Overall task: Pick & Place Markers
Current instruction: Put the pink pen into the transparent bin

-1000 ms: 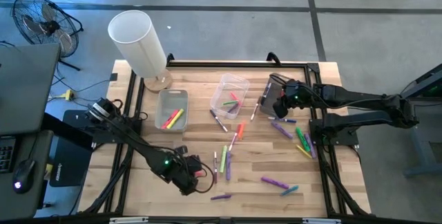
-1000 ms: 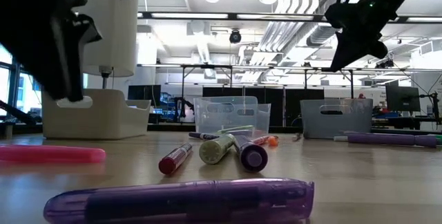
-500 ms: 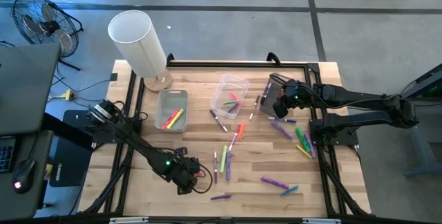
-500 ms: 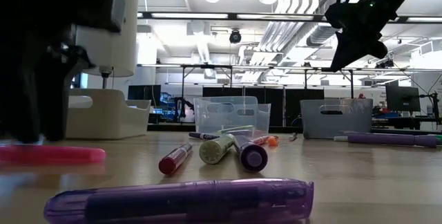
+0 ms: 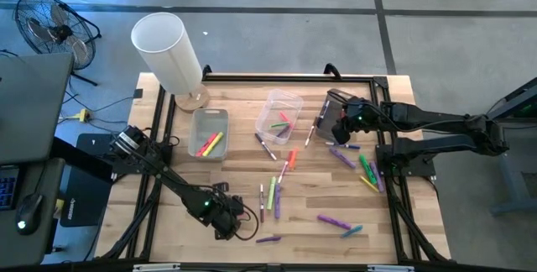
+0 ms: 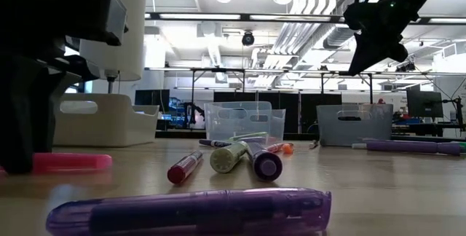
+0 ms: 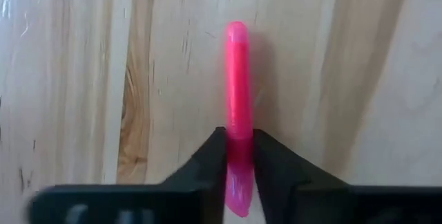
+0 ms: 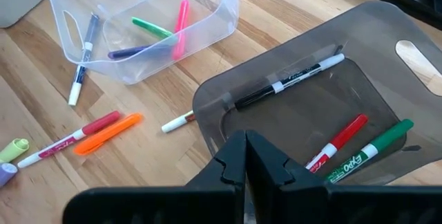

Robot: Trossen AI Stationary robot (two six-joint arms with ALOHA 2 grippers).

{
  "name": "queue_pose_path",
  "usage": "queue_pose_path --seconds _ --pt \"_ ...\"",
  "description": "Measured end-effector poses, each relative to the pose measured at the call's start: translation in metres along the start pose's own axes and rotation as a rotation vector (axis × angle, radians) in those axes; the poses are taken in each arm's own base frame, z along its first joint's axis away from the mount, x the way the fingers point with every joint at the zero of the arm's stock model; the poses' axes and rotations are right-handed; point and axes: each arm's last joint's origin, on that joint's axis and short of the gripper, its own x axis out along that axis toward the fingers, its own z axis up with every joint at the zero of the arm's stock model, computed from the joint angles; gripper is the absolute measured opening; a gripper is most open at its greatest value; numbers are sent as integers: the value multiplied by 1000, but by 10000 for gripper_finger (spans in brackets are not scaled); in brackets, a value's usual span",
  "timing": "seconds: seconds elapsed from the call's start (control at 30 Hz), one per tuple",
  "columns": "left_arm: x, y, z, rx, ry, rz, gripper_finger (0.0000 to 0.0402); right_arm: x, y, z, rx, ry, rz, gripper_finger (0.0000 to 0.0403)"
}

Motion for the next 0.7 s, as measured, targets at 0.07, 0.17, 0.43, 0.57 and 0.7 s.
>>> queue_pose_path --seconds 0.07,0.17,0.43,0.57,0.7 --pt "0 0 0 -2 10 -6 29 0 0 0 0 0 0 0" --pt "0 0 0 -54 10 -6 34 0 0 0 0 0 0 0" --pt "-29 5 16 -94 -25 41 31 0 0 0 -6 4 7 0" --pt "-54 16 22 -127 -50 0 31 0 1 0 -12 6 11 0" --pt "-82 32 25 -158 -87 -24 31 -1 3 -2 -40 9 20 0"
